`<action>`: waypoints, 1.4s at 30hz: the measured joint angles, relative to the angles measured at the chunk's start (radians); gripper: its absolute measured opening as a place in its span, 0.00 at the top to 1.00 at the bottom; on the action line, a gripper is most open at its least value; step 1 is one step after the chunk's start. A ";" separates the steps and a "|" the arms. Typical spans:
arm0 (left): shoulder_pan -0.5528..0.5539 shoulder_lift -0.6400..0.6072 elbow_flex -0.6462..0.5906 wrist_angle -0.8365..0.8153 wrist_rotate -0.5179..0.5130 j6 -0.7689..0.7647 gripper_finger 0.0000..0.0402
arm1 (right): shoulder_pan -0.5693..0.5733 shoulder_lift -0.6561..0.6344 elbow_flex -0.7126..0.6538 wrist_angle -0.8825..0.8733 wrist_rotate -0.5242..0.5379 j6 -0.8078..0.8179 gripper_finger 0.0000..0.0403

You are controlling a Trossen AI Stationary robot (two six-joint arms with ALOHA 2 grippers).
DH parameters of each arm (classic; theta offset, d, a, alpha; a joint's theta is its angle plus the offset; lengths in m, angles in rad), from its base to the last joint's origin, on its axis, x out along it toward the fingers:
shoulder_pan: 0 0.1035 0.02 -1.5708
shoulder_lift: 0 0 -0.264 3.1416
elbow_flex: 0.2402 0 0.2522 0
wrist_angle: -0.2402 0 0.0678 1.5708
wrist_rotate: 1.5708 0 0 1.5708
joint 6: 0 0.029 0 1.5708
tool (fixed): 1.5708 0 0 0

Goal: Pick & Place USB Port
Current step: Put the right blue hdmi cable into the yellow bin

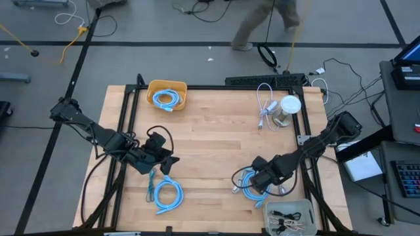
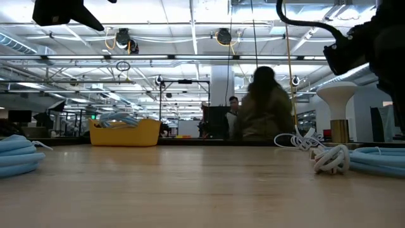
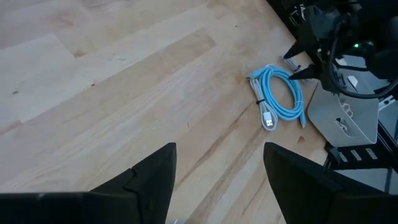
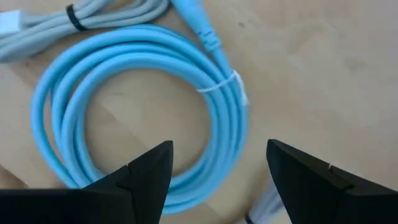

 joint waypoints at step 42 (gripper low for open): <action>-0.002 0.015 0.000 -0.002 -0.006 -0.001 0.39 | -0.166 -0.010 0.248 -0.063 0.293 -0.167 0.94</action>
